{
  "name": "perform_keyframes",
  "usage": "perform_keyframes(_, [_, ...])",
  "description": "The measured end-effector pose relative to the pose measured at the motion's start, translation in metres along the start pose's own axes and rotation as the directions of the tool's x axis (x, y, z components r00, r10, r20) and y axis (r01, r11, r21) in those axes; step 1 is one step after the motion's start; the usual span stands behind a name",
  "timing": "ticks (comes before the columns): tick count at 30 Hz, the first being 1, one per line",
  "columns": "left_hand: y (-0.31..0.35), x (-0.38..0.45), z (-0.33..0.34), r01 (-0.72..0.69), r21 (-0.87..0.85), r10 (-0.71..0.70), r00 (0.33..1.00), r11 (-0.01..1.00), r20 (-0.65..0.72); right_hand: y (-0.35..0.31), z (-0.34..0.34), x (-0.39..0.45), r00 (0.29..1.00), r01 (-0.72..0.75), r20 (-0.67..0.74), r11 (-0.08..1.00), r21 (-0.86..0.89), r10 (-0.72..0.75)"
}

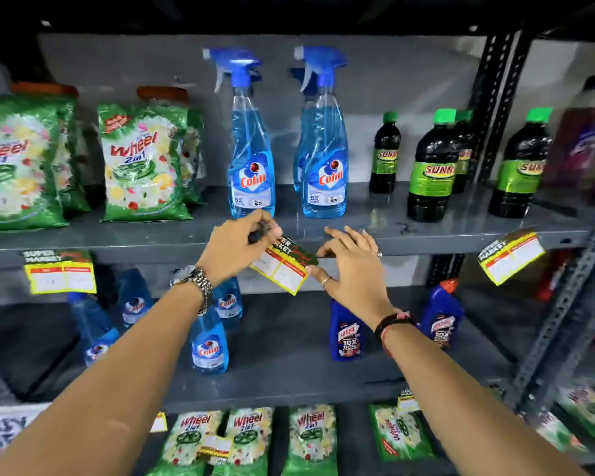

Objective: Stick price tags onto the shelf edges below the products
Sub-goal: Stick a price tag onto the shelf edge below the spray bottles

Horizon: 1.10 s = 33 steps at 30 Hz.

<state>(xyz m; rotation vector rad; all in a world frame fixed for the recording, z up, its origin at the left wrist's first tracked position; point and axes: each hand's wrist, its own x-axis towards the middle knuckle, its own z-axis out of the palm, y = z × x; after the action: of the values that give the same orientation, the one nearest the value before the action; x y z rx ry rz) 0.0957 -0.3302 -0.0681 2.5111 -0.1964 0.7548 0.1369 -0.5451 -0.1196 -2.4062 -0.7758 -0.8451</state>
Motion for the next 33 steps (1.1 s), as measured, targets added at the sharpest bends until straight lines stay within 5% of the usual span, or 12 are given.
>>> perform_keyframes(8, [-0.004,0.003,-0.002,0.001,0.059,-0.003,1.000,0.998,0.028,-0.004,0.003,0.007,0.998,0.000,-0.057,0.999,-0.046,-0.002])
perform_keyframes(13, [0.000,0.002,-0.003,0.003,0.037,-0.004,0.999,0.999,0.034,-0.015,-0.018,0.020,1.000,0.018,-0.004,0.981,-0.193,-0.019])
perform_keyframes(26, [-0.007,-0.001,-0.008,-0.013,-0.024,0.015,0.996,1.000,0.085,-0.002,-0.040,0.029,0.982,0.127,0.161,0.980,-0.153,-0.102])
perform_keyframes(33, [-0.010,-0.003,0.000,0.019,0.001,-0.019,1.000,1.000,-0.017,-0.004,-0.031,0.031,0.984,0.129,0.141,0.976,-0.177,-0.104])
